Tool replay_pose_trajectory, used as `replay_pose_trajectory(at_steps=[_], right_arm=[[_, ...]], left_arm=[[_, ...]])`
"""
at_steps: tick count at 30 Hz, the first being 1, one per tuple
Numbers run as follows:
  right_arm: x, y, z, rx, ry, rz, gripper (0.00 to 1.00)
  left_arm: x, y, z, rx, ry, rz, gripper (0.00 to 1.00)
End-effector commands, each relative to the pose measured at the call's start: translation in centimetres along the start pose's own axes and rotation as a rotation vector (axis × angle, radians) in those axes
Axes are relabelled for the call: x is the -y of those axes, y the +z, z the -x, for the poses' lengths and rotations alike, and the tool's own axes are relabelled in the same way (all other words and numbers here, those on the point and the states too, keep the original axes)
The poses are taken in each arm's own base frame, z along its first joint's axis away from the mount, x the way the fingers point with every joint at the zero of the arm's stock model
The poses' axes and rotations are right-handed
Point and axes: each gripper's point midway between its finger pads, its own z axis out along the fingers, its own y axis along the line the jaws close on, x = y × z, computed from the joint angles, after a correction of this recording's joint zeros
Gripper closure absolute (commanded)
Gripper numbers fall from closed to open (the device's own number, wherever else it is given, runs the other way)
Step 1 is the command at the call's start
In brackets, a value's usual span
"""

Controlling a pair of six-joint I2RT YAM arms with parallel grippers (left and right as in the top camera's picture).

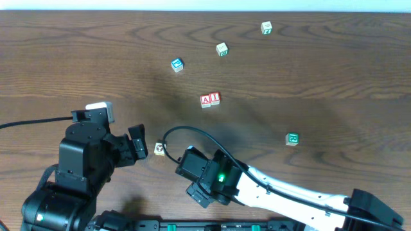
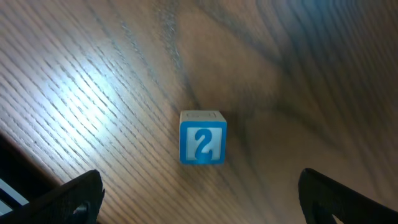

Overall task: Spell out Ai2
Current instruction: 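Lower right gripper onto blue 2 block and close on it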

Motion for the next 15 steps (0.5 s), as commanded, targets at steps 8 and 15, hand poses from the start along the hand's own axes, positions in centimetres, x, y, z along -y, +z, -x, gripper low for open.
replay_pose_trajectory(at_steps=[8,15], right_arm=[[1.5,2.0,0.4,-0.034,-0.089,0.052,0.01],[0.5,4.1,-0.2,-0.087,-0.091,0.096,0.01]], left_arm=[[-0.5,-0.2,0.4,0.016,-0.006,0.028,0.05],[-0.5,-0.2,0.6,0.025,-0.007,0.031,0.05]])
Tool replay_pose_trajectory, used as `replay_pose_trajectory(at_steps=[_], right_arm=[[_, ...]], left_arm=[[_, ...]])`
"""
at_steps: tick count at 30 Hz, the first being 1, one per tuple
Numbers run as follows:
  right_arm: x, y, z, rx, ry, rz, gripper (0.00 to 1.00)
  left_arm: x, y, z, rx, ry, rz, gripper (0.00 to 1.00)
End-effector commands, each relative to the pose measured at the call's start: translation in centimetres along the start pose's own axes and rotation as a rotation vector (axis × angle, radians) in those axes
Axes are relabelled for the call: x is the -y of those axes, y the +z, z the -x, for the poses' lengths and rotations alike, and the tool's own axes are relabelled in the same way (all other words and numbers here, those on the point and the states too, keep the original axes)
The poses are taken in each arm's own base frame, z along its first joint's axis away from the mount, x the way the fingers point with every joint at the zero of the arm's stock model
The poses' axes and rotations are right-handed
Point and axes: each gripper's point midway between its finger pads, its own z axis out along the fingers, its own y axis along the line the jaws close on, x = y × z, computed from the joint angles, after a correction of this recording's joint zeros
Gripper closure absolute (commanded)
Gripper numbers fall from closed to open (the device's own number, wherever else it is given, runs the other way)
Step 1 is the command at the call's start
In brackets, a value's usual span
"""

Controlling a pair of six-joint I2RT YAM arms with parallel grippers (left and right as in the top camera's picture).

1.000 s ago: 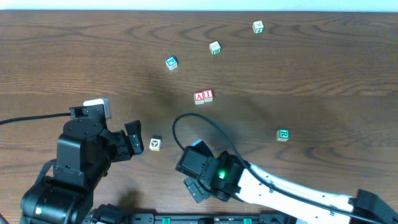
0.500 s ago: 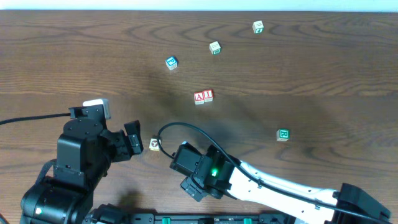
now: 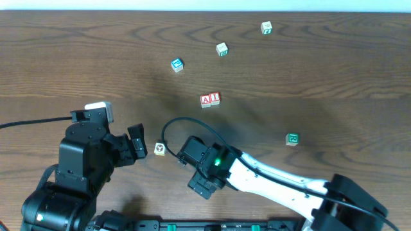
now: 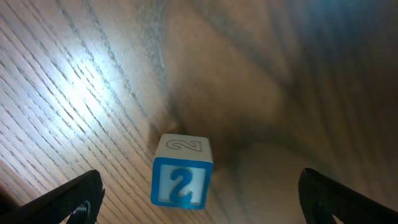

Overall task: Spell out Ai2
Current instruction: 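Lower right gripper onto blue 2 block and close on it, then carry blue 2 block with right gripper to right of I block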

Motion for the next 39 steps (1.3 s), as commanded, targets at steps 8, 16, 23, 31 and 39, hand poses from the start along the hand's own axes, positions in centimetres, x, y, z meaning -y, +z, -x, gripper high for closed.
replay_pose_trajectory(at_steps=[8,16,23,31,39], right_arm=[[-0.5,3.1,-1.2,-0.088,-0.02,0.03,0.14],[-0.1,3.2,-0.5,-0.065,0.008,0.009,0.32],[0.2,3.2,-0.5,-0.062,0.02,-0.01,0.65],[1.3,3.1,0.0,-0.043,0.1,-0.068,0.78],[4.2,2.4,0.8,-0.032,0.247,-0.084,0.82]], left_arm=[[-0.8,-0.2,0.5,0.024,-0.006,0.044,0.05],[-0.8,-0.2,0.5,0.024,-0.006,0.044,0.05],[-0.8,-0.2,0.5,0.024,-0.006,0.044,0.05],[-0.8,-0.2,0.5,0.024,-0.006,0.044,0.05],[-0.8,-0.2,0.5,0.025,-0.006,0.044,0.05]])
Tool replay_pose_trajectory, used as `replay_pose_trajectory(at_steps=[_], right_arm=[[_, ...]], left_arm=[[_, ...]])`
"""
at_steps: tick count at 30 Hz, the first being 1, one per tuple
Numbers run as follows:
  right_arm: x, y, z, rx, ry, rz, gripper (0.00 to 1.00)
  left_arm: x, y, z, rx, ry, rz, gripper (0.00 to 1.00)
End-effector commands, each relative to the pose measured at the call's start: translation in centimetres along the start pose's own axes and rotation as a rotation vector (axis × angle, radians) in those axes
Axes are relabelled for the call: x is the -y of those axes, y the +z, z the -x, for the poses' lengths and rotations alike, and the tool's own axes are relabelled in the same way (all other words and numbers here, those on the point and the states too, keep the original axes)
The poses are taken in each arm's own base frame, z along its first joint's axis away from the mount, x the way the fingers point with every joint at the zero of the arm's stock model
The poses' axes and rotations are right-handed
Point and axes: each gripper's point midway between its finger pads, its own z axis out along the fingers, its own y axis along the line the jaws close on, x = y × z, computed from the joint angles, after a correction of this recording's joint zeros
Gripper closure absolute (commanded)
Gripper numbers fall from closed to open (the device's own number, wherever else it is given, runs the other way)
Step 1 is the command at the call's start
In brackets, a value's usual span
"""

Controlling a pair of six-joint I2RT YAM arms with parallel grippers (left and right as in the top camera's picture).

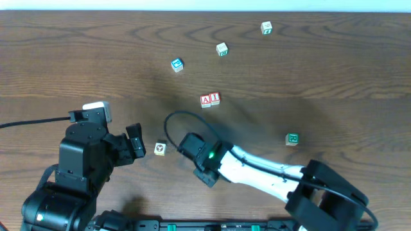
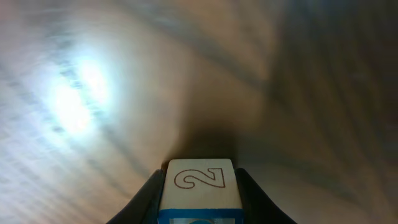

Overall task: Spell out Ai2
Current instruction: 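Carry blue 2 block with right gripper to right of I block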

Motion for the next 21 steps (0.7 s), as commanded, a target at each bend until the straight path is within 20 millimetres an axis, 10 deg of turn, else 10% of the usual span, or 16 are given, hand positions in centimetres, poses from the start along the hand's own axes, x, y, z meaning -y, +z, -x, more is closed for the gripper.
replay_pose_trajectory(at_steps=[1,21], right_arm=[[1.8,-0.7,1.7,0.037,0.11,-0.023,0.83],[10.4,-4.8,7.1,0.162,0.424,-0.044,0.81]], left_arm=[[-0.3,-0.2,0.3,0.012,-0.007,0.014,0.05],[-0.6,-0.2,0.4,0.019,-0.007,0.031,0.05]])
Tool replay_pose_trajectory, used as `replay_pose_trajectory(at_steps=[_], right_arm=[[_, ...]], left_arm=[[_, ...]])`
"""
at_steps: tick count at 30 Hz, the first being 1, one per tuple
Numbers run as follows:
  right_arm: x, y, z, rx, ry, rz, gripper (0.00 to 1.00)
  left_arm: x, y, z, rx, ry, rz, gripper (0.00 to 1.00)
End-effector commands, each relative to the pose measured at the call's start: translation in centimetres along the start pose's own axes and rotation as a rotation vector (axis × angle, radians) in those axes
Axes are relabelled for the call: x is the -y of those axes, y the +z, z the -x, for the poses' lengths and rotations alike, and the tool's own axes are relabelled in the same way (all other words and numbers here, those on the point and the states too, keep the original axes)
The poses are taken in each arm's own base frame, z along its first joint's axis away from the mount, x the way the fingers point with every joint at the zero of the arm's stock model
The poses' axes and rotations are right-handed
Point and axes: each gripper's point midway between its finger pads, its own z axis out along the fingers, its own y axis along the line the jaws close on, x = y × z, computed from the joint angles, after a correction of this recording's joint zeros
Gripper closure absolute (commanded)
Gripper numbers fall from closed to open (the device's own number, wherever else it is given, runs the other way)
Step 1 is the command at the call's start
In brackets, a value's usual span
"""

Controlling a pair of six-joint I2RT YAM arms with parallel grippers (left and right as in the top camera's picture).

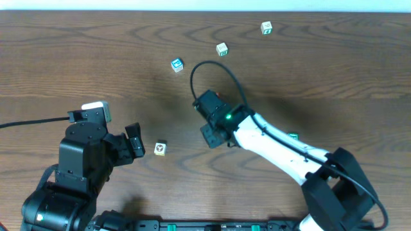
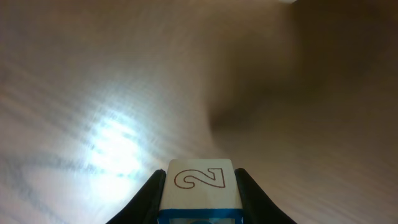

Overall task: Spell out Ai2
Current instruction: 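Carry blue 2 block with right gripper to right of I block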

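Observation:
My right gripper [image 2: 199, 194] is shut on the "2" block [image 2: 199, 177], a pale cube with a red-outlined 2 on top and a blue face below. It hangs above blurred brown table. In the overhead view the right wrist [image 1: 218, 117] sits over the table's middle, hiding the held block and the red A and I blocks. My left gripper [image 1: 135, 142] rests open at the near left, holding nothing.
Loose blocks lie around: a yellowish one [image 1: 160, 148] beside the left gripper, a blue one [image 1: 176, 64], two pale ones [image 1: 222, 49] [image 1: 266, 27] at the back, and a green one [image 1: 293, 136] half hidden by the right arm. A black cable [image 1: 212, 64] loops off the wrist.
My right arm has moved from the near middle of the table to the centre, still shut on the "2" block. It now covers the A and I blocks. The left arm has not moved.
My right gripper stood wide open with the "2" block on the table ahead. Then the block was closer between the open fingers. Then the fingers were shut on it. Now it is held over the centre where the A and I blocks lay.

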Motion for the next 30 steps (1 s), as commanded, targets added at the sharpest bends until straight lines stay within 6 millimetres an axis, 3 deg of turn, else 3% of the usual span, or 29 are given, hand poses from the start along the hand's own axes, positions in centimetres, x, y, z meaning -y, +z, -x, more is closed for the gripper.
replay_pose_trajectory(at_steps=[1,11,16,22,30], right_arm=[[2.5,-0.9,2.5,0.052,0.088,-0.026,0.8],[7.8,-3.9,7.4,0.174,0.201,-0.095,0.79],[9.3,-3.9,9.0,0.22,0.241,-0.092,0.79],[10.1,-1.2,10.2,0.181,0.251,-0.094,0.8],[9.7,2.8,11.1,0.123,0.24,-0.081,0.81]], left_arm=[[-0.3,-0.2,0.4,0.015,-0.007,0.019,0.05],[-0.4,-0.2,0.4,0.017,-0.007,0.023,0.05],[-0.3,-0.2,0.6,0.026,-0.009,0.019,0.05],[-0.2,-0.2,1.0,0.04,-0.012,0.012,0.05],[-0.1,-0.2,1.1,0.044,-0.012,0.012,0.05]])
